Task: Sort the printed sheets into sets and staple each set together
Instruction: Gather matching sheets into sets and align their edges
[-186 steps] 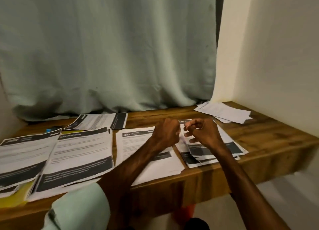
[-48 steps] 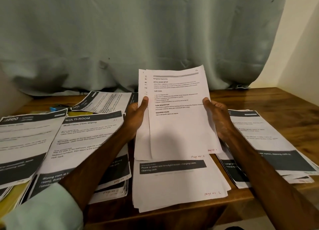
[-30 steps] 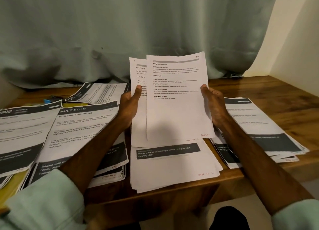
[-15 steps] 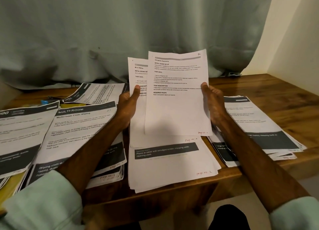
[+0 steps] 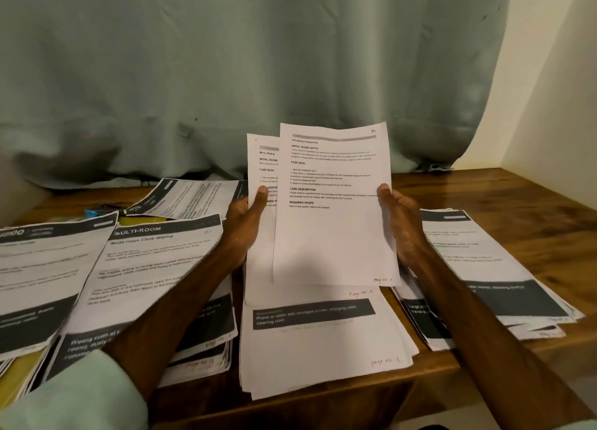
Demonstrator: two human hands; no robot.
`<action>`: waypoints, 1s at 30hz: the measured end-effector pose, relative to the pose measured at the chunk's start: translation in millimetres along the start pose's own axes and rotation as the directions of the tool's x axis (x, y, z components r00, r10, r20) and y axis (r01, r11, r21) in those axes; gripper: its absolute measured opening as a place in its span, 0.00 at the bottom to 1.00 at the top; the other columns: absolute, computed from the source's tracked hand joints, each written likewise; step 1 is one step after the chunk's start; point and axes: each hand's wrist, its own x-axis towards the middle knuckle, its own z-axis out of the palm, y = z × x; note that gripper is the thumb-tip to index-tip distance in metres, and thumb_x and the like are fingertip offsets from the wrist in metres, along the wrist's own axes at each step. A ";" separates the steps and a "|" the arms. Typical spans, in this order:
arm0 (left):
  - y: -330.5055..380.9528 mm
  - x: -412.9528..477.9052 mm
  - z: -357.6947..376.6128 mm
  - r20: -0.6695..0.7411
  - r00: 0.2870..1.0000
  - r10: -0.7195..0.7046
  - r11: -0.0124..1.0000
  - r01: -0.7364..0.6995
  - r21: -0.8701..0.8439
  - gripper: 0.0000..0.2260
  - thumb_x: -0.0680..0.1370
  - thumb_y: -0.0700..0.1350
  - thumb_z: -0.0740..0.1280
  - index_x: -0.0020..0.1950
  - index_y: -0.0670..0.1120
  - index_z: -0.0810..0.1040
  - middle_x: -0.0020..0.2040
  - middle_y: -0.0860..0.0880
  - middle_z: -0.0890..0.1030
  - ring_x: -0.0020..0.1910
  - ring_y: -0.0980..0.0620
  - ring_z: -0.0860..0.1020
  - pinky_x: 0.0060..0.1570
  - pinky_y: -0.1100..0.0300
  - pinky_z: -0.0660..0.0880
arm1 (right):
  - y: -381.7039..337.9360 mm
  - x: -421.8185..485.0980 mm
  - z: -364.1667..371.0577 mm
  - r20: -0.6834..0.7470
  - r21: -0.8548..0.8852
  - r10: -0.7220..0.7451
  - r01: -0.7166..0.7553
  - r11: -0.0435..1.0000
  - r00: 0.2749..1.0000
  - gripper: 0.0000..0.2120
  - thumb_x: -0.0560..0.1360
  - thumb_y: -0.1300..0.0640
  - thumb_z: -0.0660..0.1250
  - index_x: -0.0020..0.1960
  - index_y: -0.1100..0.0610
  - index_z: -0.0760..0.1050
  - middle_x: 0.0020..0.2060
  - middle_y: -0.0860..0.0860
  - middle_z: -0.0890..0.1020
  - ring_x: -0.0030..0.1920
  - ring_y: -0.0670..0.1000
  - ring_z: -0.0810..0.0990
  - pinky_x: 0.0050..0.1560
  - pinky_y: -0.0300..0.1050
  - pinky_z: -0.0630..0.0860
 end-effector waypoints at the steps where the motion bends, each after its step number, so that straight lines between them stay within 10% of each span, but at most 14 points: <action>1: 0.1 0.0 -0.3 0.006 1.000 0.010 1.000 -0.009 -0.012 0.17 0.83 0.57 0.63 0.64 0.49 0.81 0.58 0.52 0.86 0.55 0.52 0.85 0.64 0.47 0.78 | -0.4 0.3 0.5 -0.002 -0.001 0.004 -0.004 1.000 1.000 0.12 0.84 0.54 0.62 0.57 0.64 0.77 0.52 0.56 0.85 0.43 0.50 0.86 0.38 0.37 0.81; 21: 19.4 -3.3 -5.7 0.000 0.994 0.109 0.990 -0.109 -0.089 0.18 0.84 0.58 0.59 0.69 0.52 0.78 0.57 0.54 0.86 0.55 0.54 0.85 0.60 0.49 0.80 | 9.0 6.9 -1.1 0.081 -0.051 0.060 -0.056 0.997 0.995 0.13 0.82 0.51 0.65 0.57 0.60 0.80 0.53 0.56 0.87 0.52 0.60 0.86 0.53 0.54 0.83; 30: 24.7 -3.7 -8.5 -0.014 0.993 0.121 0.979 -0.122 -0.164 0.16 0.85 0.55 0.59 0.65 0.51 0.80 0.57 0.54 0.86 0.57 0.53 0.84 0.62 0.48 0.79 | 3.6 0.3 4.3 0.150 -0.035 0.072 -0.068 0.997 0.986 0.11 0.83 0.56 0.62 0.54 0.60 0.80 0.46 0.52 0.88 0.42 0.51 0.88 0.35 0.38 0.81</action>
